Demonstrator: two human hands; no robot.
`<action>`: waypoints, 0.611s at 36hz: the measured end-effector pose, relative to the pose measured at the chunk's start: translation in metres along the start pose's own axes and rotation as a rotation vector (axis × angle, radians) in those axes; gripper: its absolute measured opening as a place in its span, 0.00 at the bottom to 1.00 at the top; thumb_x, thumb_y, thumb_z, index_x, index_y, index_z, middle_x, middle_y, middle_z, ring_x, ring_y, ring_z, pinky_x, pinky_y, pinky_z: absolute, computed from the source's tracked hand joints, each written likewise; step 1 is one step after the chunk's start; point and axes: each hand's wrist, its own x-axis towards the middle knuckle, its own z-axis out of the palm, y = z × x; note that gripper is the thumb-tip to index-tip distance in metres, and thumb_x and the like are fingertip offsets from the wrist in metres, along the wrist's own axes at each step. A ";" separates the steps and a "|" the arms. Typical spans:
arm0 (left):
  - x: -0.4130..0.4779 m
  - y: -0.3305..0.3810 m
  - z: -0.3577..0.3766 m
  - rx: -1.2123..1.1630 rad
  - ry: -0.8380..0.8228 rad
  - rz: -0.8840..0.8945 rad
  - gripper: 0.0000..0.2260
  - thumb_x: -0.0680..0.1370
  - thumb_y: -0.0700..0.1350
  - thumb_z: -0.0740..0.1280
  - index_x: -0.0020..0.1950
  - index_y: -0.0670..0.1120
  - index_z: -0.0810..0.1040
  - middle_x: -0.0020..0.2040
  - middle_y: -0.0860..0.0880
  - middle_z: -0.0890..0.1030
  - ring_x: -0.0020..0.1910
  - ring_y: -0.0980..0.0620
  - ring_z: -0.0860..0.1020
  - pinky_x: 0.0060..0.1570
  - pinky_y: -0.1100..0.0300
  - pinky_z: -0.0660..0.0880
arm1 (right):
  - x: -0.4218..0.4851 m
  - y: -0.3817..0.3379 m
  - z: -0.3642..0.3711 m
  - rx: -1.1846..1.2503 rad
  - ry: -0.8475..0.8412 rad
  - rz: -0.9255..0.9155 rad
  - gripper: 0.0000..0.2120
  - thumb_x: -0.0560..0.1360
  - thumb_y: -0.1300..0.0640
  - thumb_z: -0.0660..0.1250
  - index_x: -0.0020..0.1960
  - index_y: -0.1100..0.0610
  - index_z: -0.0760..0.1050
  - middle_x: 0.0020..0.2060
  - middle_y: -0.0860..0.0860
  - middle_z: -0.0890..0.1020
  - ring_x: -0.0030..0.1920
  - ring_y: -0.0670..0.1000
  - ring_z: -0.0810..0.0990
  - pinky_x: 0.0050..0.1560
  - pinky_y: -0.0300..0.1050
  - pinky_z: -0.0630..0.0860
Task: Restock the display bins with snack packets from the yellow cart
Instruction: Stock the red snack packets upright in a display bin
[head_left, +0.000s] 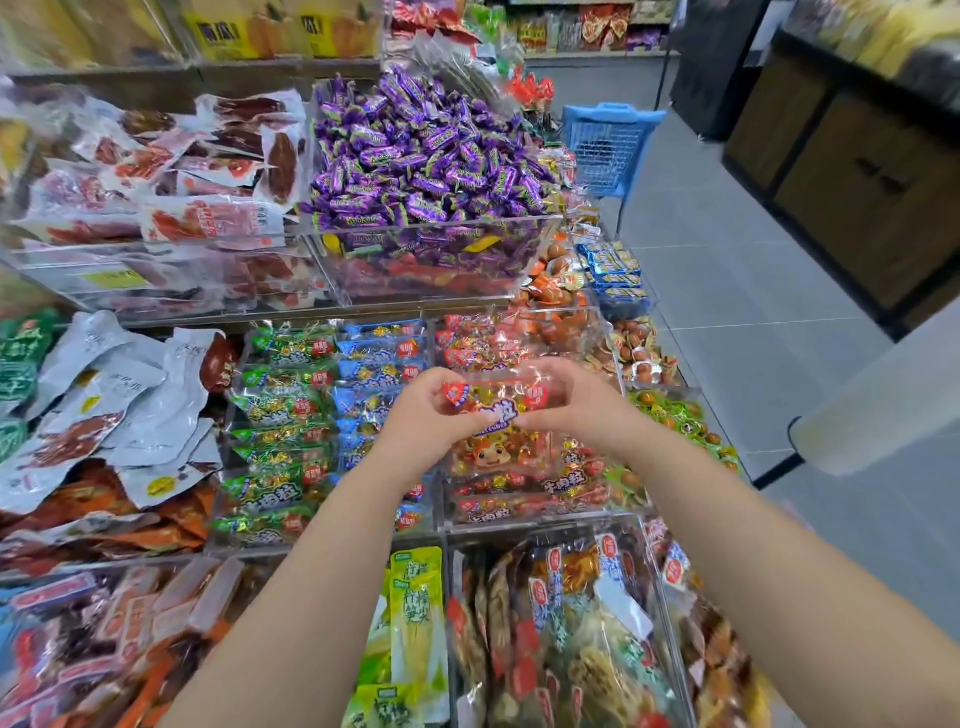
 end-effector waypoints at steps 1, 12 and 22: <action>0.001 0.000 -0.001 0.077 0.006 -0.003 0.15 0.66 0.48 0.79 0.47 0.56 0.76 0.44 0.58 0.82 0.44 0.61 0.79 0.38 0.67 0.72 | 0.002 0.004 0.002 -0.020 0.016 0.007 0.22 0.65 0.53 0.77 0.52 0.34 0.73 0.49 0.40 0.80 0.48 0.42 0.81 0.45 0.39 0.79; 0.016 -0.018 -0.014 1.064 -0.046 0.166 0.45 0.66 0.65 0.73 0.77 0.54 0.57 0.78 0.52 0.58 0.78 0.48 0.48 0.74 0.43 0.48 | 0.021 0.060 0.058 0.161 0.130 0.145 0.18 0.71 0.58 0.73 0.56 0.47 0.70 0.51 0.44 0.78 0.49 0.46 0.79 0.43 0.38 0.75; 0.045 -0.048 0.010 1.523 -0.140 0.154 0.53 0.67 0.70 0.67 0.77 0.54 0.36 0.79 0.49 0.37 0.77 0.47 0.37 0.70 0.35 0.36 | 0.025 0.066 0.059 -0.134 0.256 0.109 0.27 0.68 0.50 0.75 0.61 0.53 0.66 0.52 0.48 0.69 0.47 0.46 0.74 0.45 0.36 0.72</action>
